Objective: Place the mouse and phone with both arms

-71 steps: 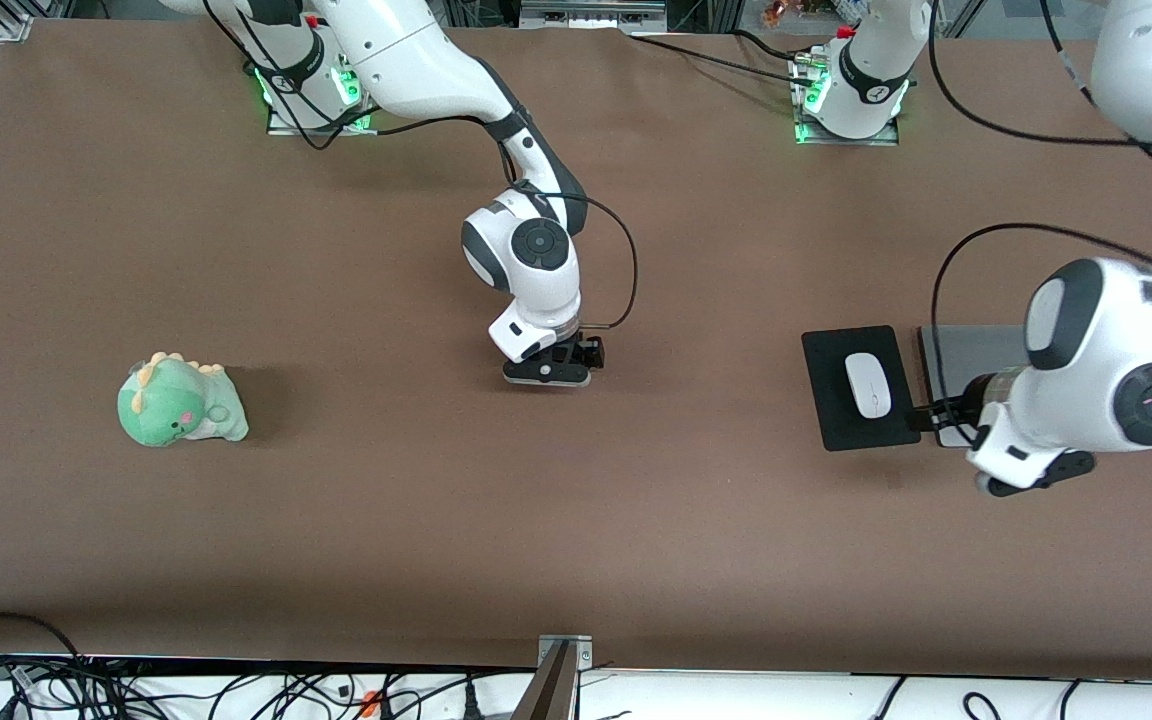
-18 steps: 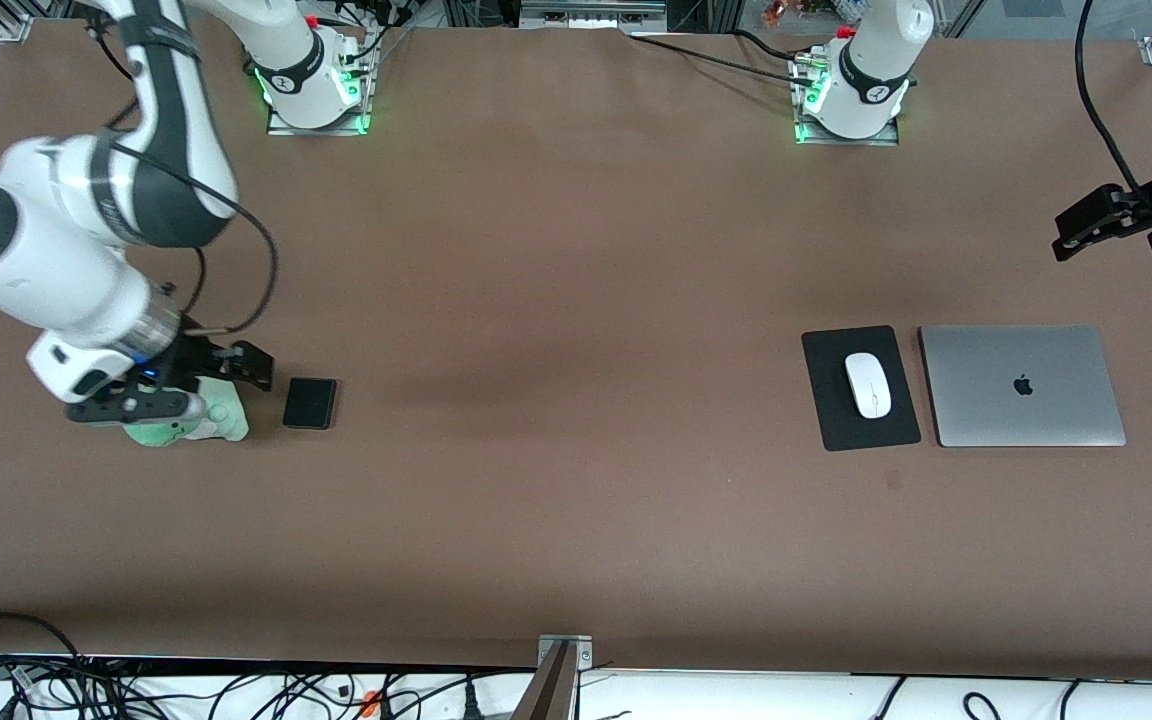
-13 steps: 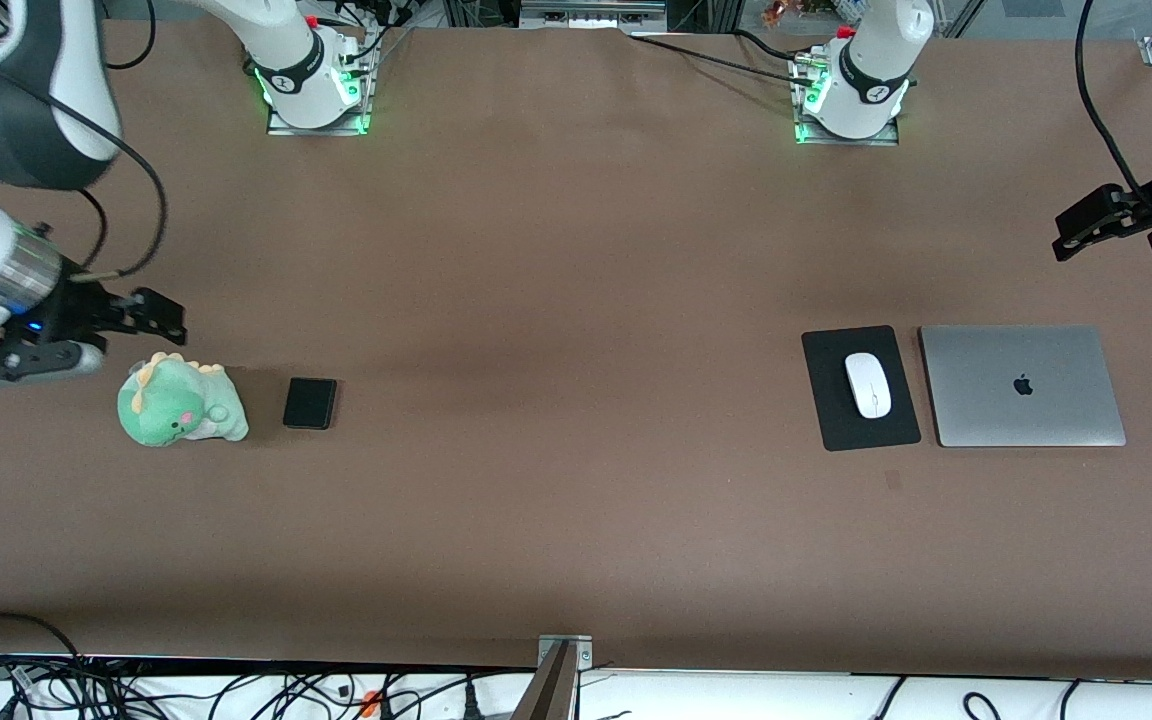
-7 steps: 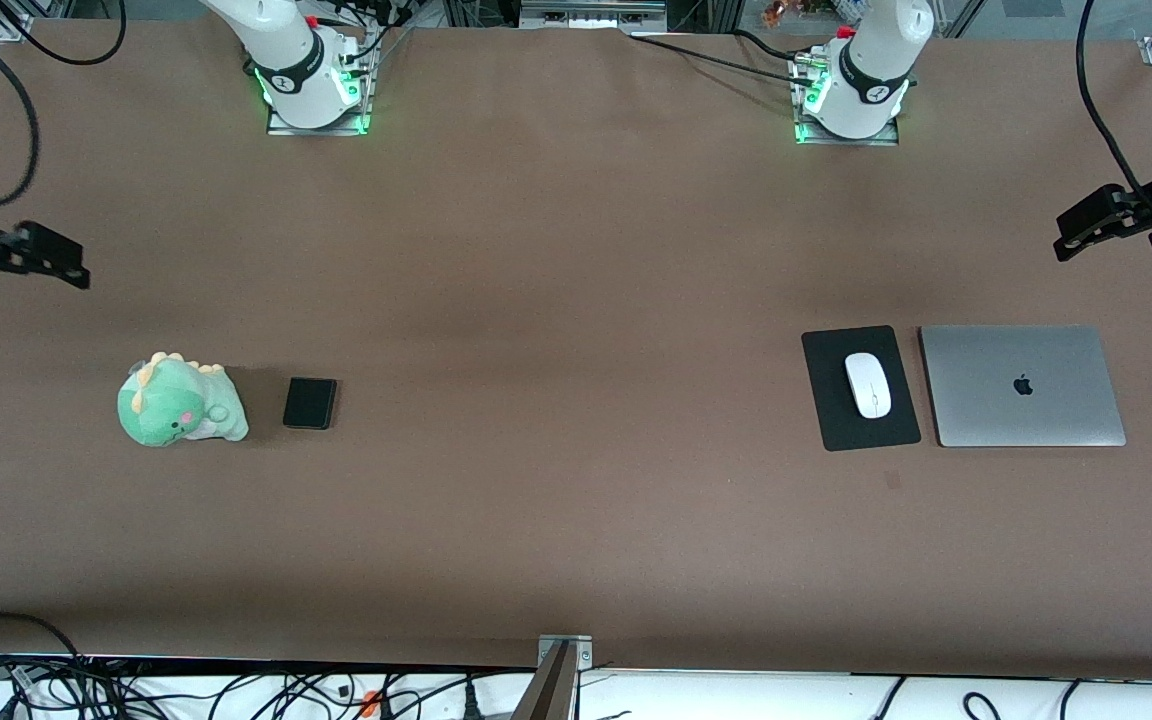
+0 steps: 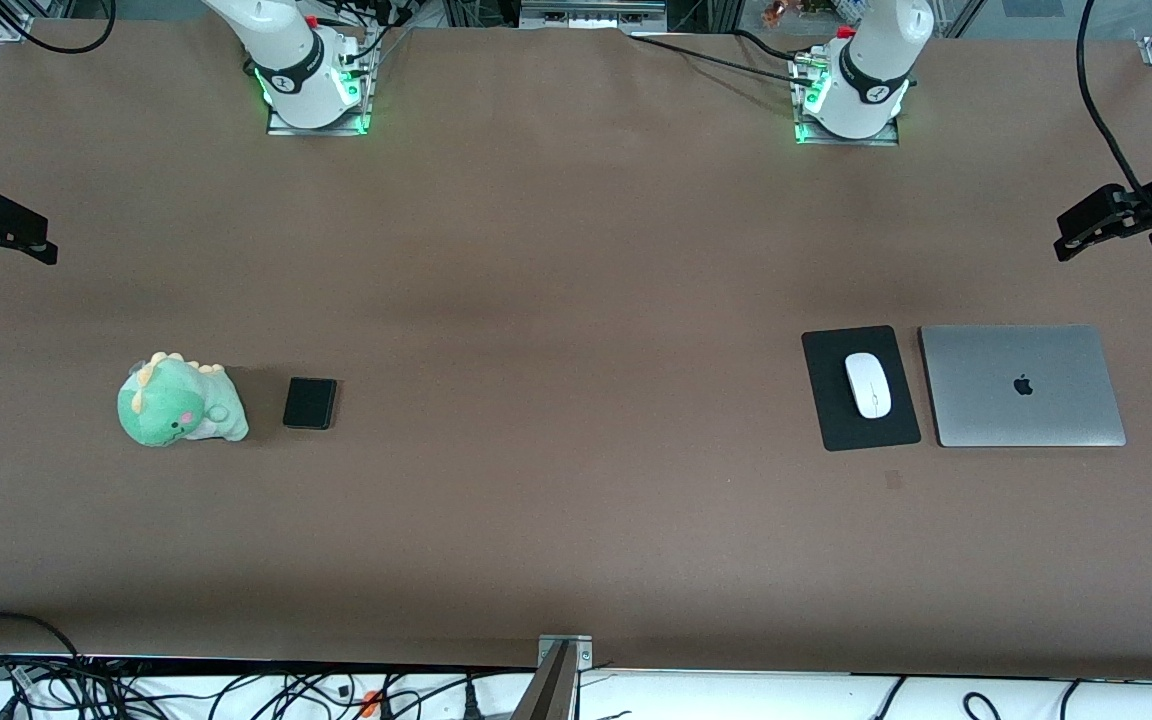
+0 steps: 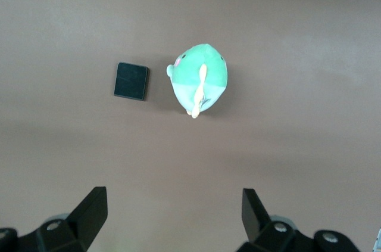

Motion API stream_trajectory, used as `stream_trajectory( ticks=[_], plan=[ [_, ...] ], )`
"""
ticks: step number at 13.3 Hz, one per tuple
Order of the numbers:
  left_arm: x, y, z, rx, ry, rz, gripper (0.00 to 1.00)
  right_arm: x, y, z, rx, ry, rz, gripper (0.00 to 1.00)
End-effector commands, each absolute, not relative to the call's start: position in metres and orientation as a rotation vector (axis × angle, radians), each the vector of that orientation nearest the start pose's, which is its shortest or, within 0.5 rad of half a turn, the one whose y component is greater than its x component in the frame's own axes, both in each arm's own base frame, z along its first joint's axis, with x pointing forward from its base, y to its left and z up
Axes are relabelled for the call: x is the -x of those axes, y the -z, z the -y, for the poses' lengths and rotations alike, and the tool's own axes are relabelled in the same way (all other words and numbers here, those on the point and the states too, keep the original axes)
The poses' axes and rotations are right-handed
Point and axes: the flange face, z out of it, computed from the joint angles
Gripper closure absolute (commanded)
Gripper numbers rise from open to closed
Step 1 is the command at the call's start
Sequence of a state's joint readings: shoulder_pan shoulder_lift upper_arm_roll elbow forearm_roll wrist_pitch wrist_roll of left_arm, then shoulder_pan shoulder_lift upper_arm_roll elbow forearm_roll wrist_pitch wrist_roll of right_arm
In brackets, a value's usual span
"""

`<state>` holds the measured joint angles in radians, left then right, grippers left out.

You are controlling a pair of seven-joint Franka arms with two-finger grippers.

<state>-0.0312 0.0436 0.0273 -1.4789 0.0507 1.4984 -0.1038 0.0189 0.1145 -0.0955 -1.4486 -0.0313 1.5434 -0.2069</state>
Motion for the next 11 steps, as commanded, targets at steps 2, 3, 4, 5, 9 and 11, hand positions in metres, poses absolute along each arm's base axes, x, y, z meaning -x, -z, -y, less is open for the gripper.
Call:
stream_trajectory(
  ticks=[2, 3, 4, 5, 9, 11],
  plan=[
    [-0.554, -0.641, -0.003, 3.114, -0.032, 0.127, 0.00, -0.587, -0.617, 0.046, 3.180, -0.012, 0.193, 0.00],
    [-0.554, -0.641, -0.002, 3.115, -0.032, 0.122, 0.00, -0.587, -0.617, 0.046, 3.180, -0.012, 0.193, 0.00],
    [-0.553, -0.640, -0.002, 3.114, -0.037, 0.122, 0.00, -0.587, -0.617, 0.046, 3.180, -0.012, 0.193, 0.00],
    [-0.553, -0.640, 0.000, 3.115, -0.039, 0.117, 0.00, -0.587, -0.617, 0.046, 3.176, -0.008, 0.195, 0.00],
    [-0.553, -0.640, -0.001, 3.114, -0.046, 0.119, 0.00, -0.591, -0.612, 0.037, 3.157, -0.009, 0.192, 0.00],
    [-0.552, -0.639, -0.001, 3.114, -0.053, 0.117, 0.00, -0.596, -0.605, 0.030, 3.144, -0.019, 0.019, 0.00]
  ],
)
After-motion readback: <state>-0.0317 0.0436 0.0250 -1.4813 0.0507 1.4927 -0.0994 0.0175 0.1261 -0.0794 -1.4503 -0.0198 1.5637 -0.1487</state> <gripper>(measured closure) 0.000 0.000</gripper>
